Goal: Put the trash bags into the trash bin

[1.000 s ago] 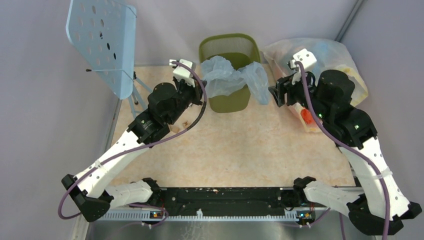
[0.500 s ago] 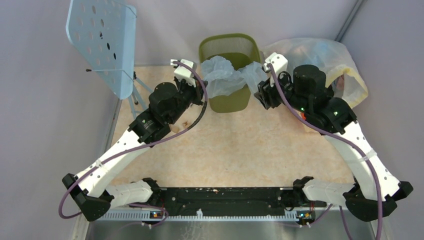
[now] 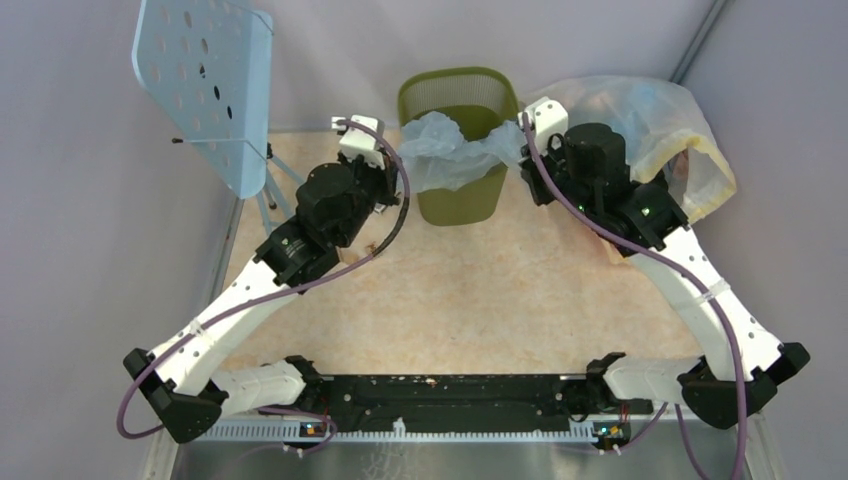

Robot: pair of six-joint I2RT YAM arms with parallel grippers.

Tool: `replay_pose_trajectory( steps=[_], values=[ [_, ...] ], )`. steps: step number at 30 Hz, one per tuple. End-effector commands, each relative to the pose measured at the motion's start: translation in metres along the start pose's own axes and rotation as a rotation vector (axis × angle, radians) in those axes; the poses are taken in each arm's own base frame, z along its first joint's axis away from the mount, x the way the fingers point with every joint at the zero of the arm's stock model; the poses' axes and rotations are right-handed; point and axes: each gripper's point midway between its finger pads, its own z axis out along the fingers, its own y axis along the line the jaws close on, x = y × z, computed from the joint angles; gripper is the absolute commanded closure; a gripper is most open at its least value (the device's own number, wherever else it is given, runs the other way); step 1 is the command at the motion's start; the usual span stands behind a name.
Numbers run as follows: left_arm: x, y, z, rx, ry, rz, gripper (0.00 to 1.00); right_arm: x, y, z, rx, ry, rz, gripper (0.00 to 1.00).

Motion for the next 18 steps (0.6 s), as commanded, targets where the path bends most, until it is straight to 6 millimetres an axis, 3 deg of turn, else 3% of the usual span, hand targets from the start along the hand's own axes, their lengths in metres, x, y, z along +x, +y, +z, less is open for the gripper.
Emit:
replay_pose_trajectory(
  steps=[1, 7, 11, 18],
  values=[
    [-0.022, 0.032, -0.006, -0.127, -0.070, -0.035, 1.00, -0.039, -0.030, -0.010, 0.095, -0.125, 0.150, 1.00],
    [-0.023, 0.058, 0.007, -0.115, -0.048, -0.107, 1.00, -0.061, -0.081, -0.002, 0.098, -0.173, 0.379, 1.00],
    [-0.022, 0.074, 0.013, -0.147, -0.033, -0.111, 1.00, -0.065, -0.106, 0.007, 0.164, -0.146, 0.453, 1.00],
    [-0.017, 0.081, 0.009, -0.160, -0.021, -0.116, 1.00, -0.056, -0.116, 0.011, 0.224, -0.094, 0.512, 0.98]
  ],
)
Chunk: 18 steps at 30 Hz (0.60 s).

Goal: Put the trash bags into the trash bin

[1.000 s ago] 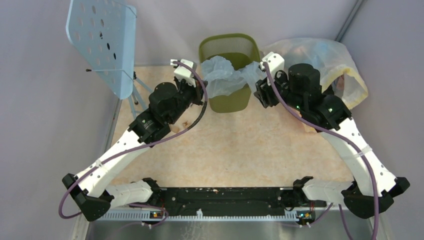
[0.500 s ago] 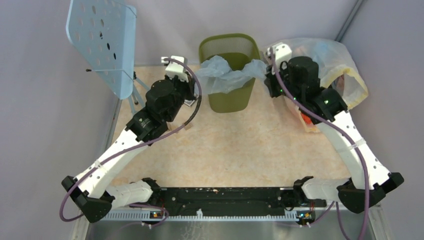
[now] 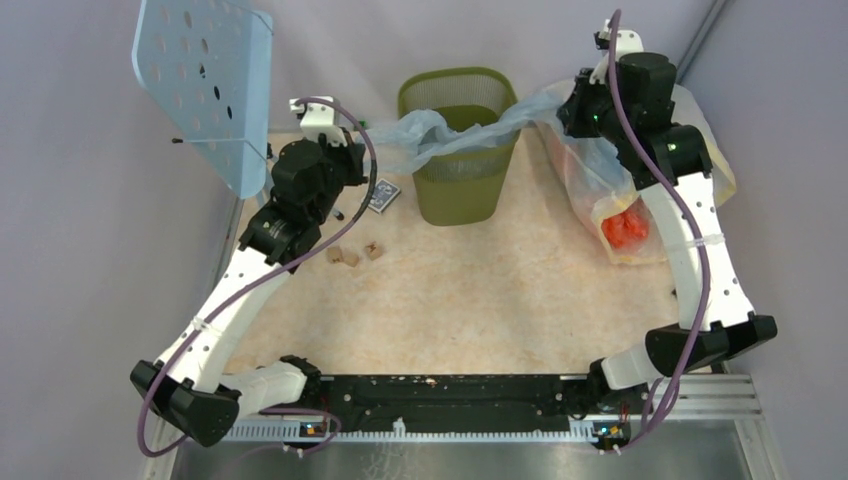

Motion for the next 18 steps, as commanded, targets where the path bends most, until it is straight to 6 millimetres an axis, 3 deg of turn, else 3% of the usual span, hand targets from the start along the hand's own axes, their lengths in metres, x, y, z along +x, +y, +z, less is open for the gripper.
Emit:
replay_pose_trajectory(
  steps=[1, 11, 14, 16, 18],
  values=[
    [-0.015, 0.000, -0.008, 0.014, -0.040, -0.028, 1.00, -0.004, -0.011, -0.011, 0.061, -0.004, 0.064, 0.98],
    [-0.004, 0.029, -0.023, -0.068, -0.049, -0.053, 1.00, -0.012, -0.073, -0.026, 0.272, -0.097, 0.265, 0.92],
    [0.000, 0.025, -0.023, -0.037, -0.048, -0.067, 1.00, -0.007, -0.068, -0.025, 0.236, -0.096, 0.259, 0.85],
    [0.004, 0.016, -0.023, 0.016, -0.048, -0.081, 1.00, -0.006, -0.054, -0.026, 0.143, -0.097, 0.221, 0.77],
    [0.005, 0.007, -0.023, 0.068, -0.053, -0.093, 1.00, -0.005, -0.033, -0.030, 0.018, -0.098, 0.171, 0.51]
  ],
)
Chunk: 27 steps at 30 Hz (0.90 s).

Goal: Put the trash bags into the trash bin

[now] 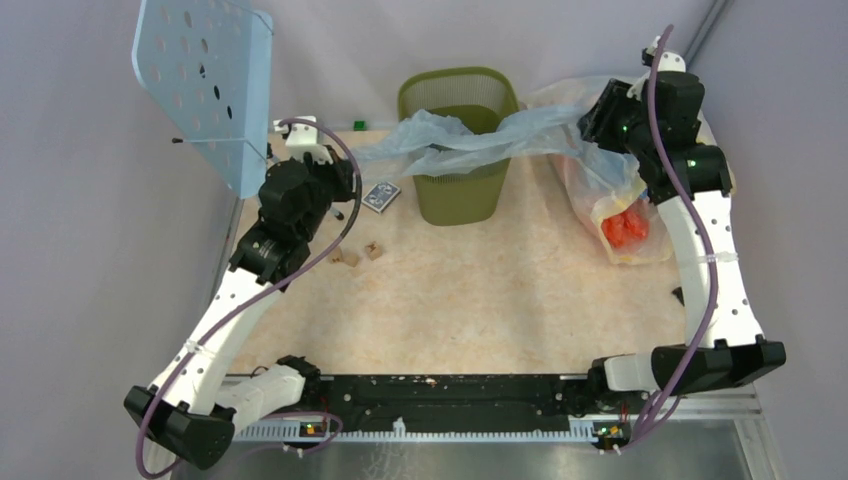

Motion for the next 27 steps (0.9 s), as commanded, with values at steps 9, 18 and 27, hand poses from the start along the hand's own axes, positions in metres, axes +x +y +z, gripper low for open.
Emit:
replay_pose_trajectory(
  steps=[9, 18, 27],
  values=[
    [-0.014, -0.018, -0.003, 0.103, -0.057, -0.053, 1.00, 0.015, 0.057, -0.035, -0.419, -0.029, -0.132, 0.27],
    [-0.013, -0.010, -0.002, 0.060, -0.054, -0.038, 1.00, 0.015, 0.041, -0.030, -0.326, -0.068, -0.084, 0.58],
    [0.006, 0.003, 0.010, -0.002, -0.028, -0.026, 0.99, 0.032, 0.015, -0.001, -0.177, -0.005, -0.020, 0.80]
  ],
)
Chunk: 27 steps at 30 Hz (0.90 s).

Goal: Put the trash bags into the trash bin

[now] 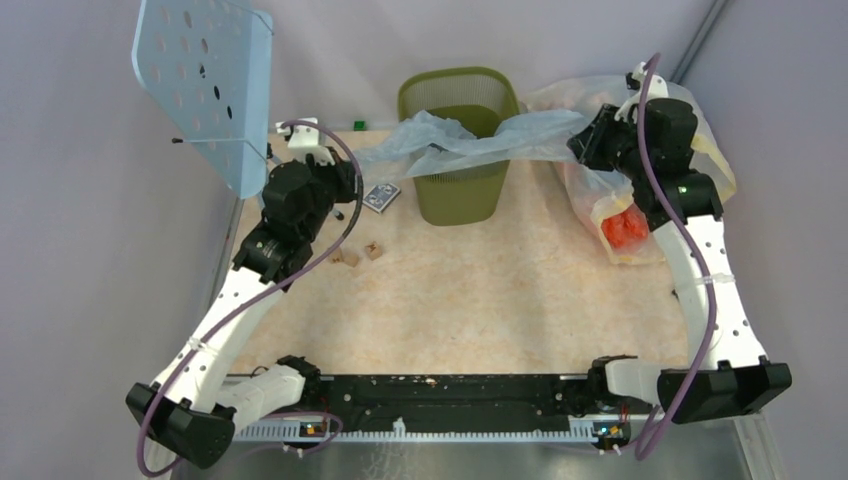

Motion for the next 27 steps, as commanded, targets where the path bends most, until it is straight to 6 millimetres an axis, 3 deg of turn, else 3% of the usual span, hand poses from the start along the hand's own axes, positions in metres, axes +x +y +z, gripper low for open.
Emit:
replay_pose_trajectory(
  steps=[1, 9, 15, 19, 27],
  values=[
    [-0.003, 0.004, 0.008, -0.014, -0.045, -0.004, 0.99, -0.003, -0.009, 0.015, 0.040, -0.011, 0.045, 0.80],
    [0.016, 0.003, 0.039, -0.021, -0.010, -0.014, 0.99, 0.008, -0.008, 0.057, -0.007, 0.018, 0.109, 0.77],
    [0.038, 0.004, 0.064, -0.025, 0.027, -0.018, 0.99, 0.016, -0.003, 0.090, -0.070, 0.064, 0.114, 0.64],
    [0.040, 0.005, 0.085, -0.033, 0.019, -0.029, 0.97, 0.013, -0.004, 0.113, -0.078, 0.078, 0.103, 0.60],
    [0.035, 0.023, 0.122, -0.093, 0.015, -0.056, 0.89, 0.004, -0.031, 0.158, 0.034, 0.078, 0.076, 0.56]
  ],
)
